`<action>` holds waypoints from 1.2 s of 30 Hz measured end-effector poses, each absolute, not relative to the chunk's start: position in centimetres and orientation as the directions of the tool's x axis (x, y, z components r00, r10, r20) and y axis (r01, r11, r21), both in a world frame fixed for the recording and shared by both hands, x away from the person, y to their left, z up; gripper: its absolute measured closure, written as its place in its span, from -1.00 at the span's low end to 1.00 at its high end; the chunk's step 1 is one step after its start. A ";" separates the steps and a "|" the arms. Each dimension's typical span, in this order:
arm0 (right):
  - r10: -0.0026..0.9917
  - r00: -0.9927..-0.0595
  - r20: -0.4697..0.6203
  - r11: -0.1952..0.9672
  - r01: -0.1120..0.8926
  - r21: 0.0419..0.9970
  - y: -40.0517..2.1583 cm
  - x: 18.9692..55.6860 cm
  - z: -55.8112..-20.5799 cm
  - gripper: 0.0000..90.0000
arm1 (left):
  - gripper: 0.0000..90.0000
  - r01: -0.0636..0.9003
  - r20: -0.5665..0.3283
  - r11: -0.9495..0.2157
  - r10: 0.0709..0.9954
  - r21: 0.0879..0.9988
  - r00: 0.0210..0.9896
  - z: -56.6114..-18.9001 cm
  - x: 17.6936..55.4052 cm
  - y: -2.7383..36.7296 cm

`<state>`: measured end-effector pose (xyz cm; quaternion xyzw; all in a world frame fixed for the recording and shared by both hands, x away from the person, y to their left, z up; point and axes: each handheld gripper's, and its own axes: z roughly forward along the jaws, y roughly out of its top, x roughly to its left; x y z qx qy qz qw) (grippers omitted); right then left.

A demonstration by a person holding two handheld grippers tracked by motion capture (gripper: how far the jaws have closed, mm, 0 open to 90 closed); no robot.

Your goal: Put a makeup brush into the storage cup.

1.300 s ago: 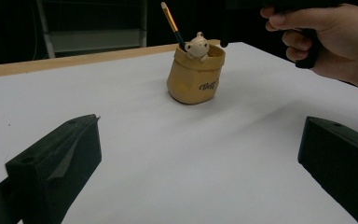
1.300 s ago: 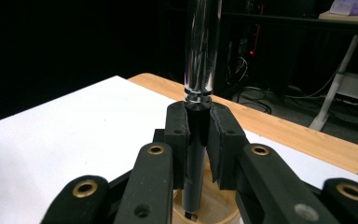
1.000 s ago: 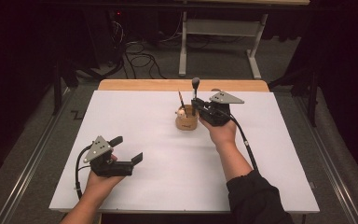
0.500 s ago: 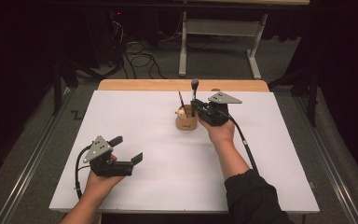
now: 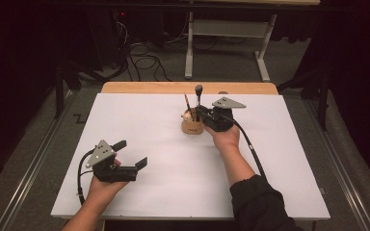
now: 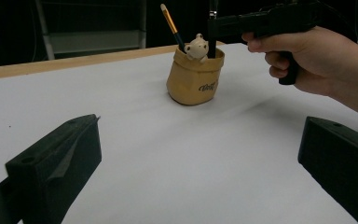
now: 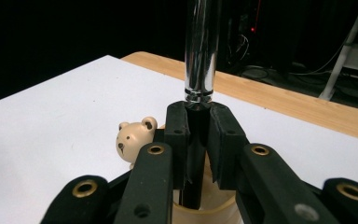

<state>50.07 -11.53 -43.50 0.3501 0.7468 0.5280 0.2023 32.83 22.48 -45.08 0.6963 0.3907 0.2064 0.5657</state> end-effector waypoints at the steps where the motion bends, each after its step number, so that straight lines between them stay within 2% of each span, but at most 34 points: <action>1: 0.735 -0.675 0.065 0.201 0.308 0.930 -11.5 50.1 -43.6 0.79 | -1.00 0.311 -0.155 -0.055 0.777 0.949 0.610 -45.1 32.8 22.5; 19: 0.745 -0.665 0.059 0.234 0.343 0.910 -11.4 50.1 -44.4 0.76 | -1.00 0.311 -0.154 -0.056 0.777 0.949 0.611 -45.1 32.8 22.5; 20: 0.746 -0.664 0.060 0.233 0.343 0.910 -11.4 50.0 -44.4 0.72 | -1.00 0.311 -0.154 -0.057 0.777 0.949 0.611 -45.1 32.8 22.5; 22: 0.752 -0.657 0.061 0.222 0.338 0.915 -11.5 50.0 -44.2 0.50 | -1.00 0.311 -0.154 -0.057 0.777 0.949 0.610 -45.1 32.8 22.5; 25: 0.755 -0.653 0.069 0.204 0.333 0.921 -11.8 49.9 -43.8 0.38 | -1.00 0.311 -0.153 -0.057 0.778 0.949 0.610 -45.1 32.8 22.5; 36: 0.751 -0.657 0.072 0.211 0.341 0.916 -12.3 49.5 -43.5 0.34 | -1.00 0.312 -0.152 -0.059 0.779 0.948 0.609 -45.1 32.8 22.4</action>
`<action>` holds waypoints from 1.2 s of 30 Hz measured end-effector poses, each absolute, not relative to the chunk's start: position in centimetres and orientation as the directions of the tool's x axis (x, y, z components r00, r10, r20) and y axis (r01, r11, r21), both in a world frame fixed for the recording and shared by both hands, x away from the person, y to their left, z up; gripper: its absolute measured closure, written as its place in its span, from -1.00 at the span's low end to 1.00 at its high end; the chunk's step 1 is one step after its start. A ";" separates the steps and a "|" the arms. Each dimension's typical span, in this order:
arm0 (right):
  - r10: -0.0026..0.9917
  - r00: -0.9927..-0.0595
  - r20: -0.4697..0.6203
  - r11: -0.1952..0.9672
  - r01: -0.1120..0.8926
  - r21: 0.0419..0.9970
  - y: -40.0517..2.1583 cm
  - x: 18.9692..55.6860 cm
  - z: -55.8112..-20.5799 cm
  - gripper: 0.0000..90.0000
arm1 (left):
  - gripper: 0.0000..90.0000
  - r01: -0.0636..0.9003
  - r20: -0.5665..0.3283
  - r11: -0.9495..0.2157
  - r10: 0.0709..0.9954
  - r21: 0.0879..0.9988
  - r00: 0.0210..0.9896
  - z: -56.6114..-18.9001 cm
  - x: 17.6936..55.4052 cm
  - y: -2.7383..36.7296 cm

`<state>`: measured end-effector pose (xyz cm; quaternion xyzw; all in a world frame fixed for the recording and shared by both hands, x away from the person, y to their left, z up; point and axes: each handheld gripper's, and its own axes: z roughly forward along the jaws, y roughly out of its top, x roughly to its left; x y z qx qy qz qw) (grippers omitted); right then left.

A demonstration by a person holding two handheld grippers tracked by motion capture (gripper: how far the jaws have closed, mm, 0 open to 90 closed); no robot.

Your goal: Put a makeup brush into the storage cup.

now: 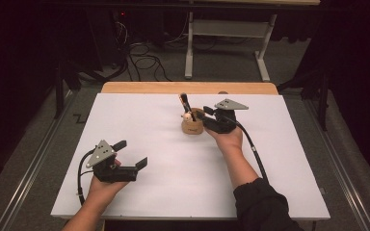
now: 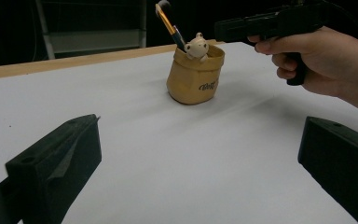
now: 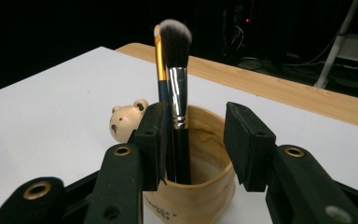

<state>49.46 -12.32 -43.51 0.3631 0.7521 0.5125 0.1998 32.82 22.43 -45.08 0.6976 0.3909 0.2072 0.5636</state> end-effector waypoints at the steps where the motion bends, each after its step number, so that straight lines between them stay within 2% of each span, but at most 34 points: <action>1: 0.748 -0.660 0.069 0.215 0.339 0.916 -12.3 49.4 -43.5 0.34 | -1.00 0.312 -0.152 -0.059 0.779 0.948 0.608 -45.1 32.8 22.4; 11: 0.748 -0.661 0.067 0.217 0.338 0.916 -12.6 48.5 -43.6 0.32 | -1.00 0.313 -0.148 -0.064 0.780 0.948 0.607 -45.1 32.9 22.4; 17: 0.744 -0.665 0.065 0.218 0.335 0.917 -13.4 47.6 -43.6 0.23 | -1.00 0.313 -0.147 -0.064 0.781 0.948 0.607 -45.1 32.9 22.5; 29: 0.736 -0.676 0.048 0.224 0.309 0.924 -15.1 44.6 -43.2 -0.01 | -1.00 0.318 -0.147 -0.067 0.785 0.946 0.602 -45.3 33.2 22.4; 36: 0.727 -0.685 0.039 0.232 0.299 0.925 -16.4 42.8 -43.1 -0.30 | -1.00 0.317 -0.148 -0.062 0.788 0.946 0.598 -45.3 33.1 22.5</action>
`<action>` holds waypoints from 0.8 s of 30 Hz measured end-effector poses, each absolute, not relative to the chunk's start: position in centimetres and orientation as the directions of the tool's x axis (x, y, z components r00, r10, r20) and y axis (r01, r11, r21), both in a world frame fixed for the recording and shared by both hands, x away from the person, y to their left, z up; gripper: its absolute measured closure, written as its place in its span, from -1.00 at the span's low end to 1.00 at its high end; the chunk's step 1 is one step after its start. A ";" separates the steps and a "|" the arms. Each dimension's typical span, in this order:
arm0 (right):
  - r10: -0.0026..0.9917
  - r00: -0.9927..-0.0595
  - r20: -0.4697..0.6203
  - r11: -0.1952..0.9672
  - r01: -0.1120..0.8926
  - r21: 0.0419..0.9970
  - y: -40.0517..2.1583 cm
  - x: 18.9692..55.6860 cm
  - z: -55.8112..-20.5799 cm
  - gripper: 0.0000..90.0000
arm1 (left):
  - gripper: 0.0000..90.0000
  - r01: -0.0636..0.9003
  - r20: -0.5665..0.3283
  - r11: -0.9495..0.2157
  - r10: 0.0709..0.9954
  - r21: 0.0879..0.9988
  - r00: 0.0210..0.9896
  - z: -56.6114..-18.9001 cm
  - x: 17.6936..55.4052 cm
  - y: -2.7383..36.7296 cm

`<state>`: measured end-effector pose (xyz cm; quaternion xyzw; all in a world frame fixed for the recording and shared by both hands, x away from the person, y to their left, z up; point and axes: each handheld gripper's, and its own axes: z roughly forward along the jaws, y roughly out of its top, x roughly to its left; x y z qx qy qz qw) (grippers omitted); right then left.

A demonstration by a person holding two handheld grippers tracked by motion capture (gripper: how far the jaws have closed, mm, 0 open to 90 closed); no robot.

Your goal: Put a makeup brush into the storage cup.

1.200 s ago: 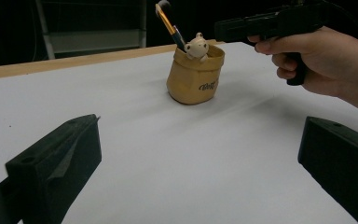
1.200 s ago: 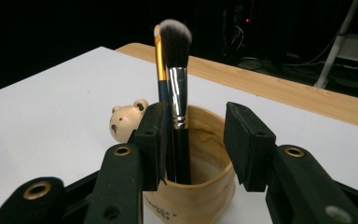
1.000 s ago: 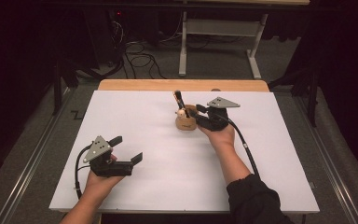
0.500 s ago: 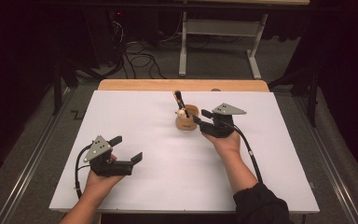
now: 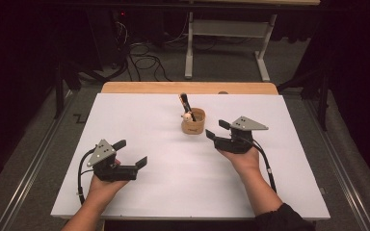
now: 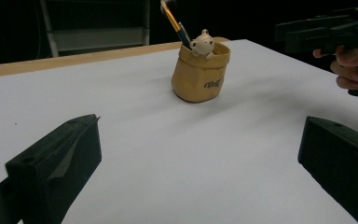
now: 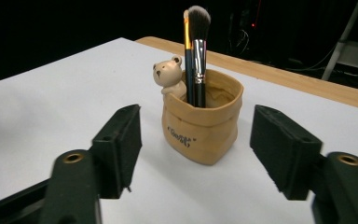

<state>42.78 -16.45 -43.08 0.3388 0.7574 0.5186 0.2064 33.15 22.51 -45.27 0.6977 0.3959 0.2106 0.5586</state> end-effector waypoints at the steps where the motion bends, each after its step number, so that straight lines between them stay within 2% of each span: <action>1: 0.724 -0.688 0.040 0.233 0.299 0.925 -16.6 42.5 -43.1 -0.35 | -1.00 0.319 -0.149 -0.063 0.788 0.946 0.597 -45.3 33.2 22.5; 7: 0.721 -0.692 0.035 0.232 0.289 0.929 -17.8 40.8 -42.9 -0.63 | -1.00 0.320 -0.147 -0.066 0.789 0.945 0.596 -45.3 33.2 22.6; 18: 0.740 -0.672 0.031 0.224 0.290 0.931 -20.6 37.9 -42.5 -0.99 | -1.00 0.325 -0.147 -0.067 0.793 0.943 0.592 -45.4 33.2 22.5; 24: 0.759 -0.651 0.022 0.217 0.284 0.934 -22.5 36.3 -42.7 -0.99 | -1.00 0.326 -0.143 -0.074 0.792 0.942 0.593 -45.5 33.2 22.4</action>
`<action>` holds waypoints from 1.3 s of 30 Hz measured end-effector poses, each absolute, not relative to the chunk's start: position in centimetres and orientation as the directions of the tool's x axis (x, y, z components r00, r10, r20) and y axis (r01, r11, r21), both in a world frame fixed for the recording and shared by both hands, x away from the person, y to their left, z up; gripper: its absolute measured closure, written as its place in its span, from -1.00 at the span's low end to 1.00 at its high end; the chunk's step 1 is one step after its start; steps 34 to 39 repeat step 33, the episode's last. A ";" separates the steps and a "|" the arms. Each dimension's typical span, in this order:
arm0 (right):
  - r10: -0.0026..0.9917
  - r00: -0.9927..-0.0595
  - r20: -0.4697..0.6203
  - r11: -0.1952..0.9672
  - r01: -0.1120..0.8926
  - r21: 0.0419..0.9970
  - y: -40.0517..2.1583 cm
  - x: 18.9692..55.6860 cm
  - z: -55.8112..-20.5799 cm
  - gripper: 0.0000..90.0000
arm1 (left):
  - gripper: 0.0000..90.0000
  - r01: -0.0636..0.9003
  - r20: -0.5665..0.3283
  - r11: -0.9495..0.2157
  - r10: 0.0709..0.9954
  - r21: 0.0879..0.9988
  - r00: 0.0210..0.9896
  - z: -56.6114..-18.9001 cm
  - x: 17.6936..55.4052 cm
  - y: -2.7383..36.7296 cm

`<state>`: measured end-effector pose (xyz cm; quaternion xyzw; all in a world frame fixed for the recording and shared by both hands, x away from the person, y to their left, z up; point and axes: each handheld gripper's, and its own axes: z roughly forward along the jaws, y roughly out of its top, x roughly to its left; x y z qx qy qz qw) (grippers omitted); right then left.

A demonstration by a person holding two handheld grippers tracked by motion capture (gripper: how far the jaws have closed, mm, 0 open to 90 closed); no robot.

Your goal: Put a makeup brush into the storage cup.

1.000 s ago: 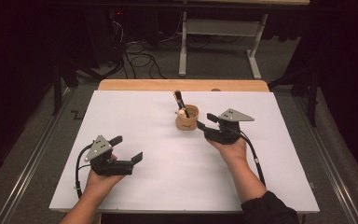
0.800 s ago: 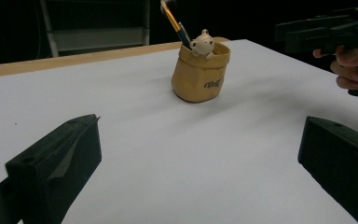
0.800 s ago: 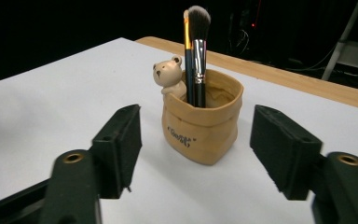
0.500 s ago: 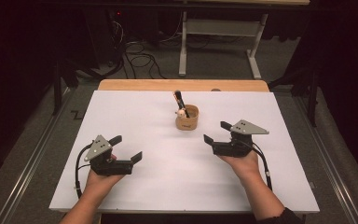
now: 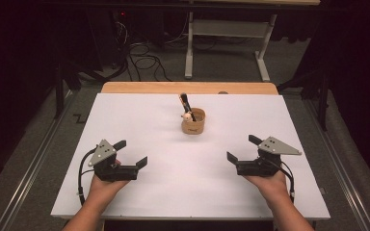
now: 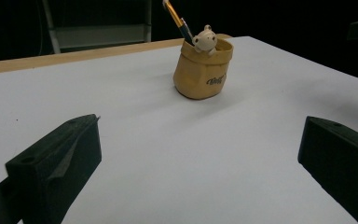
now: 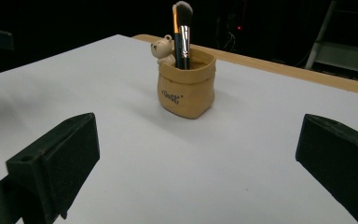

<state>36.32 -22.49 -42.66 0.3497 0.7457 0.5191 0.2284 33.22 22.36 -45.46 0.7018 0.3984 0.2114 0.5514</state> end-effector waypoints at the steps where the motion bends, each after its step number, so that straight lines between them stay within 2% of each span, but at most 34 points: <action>1: 0.760 -0.650 0.021 0.216 0.282 0.935 -22.8 36.1 -42.7 -0.99 | -1.00 0.327 -0.143 -0.075 0.792 0.942 0.593 -45.5 33.2 22.3; 12: 0.783 -0.622 -0.002 0.208 0.259 0.943 -24.8 33.6 -43.3 -0.99 | -1.00 0.335 -0.142 -0.084 0.790 0.939 0.597 -45.7 33.2 22.0; 39: 0.793 -0.609 0.007 0.206 0.278 0.938 -24.6 34.0 -43.9 -0.99 | -1.00 0.333 -0.140 -0.086 0.788 0.939 0.599 -45.7 33.3 21.9</action>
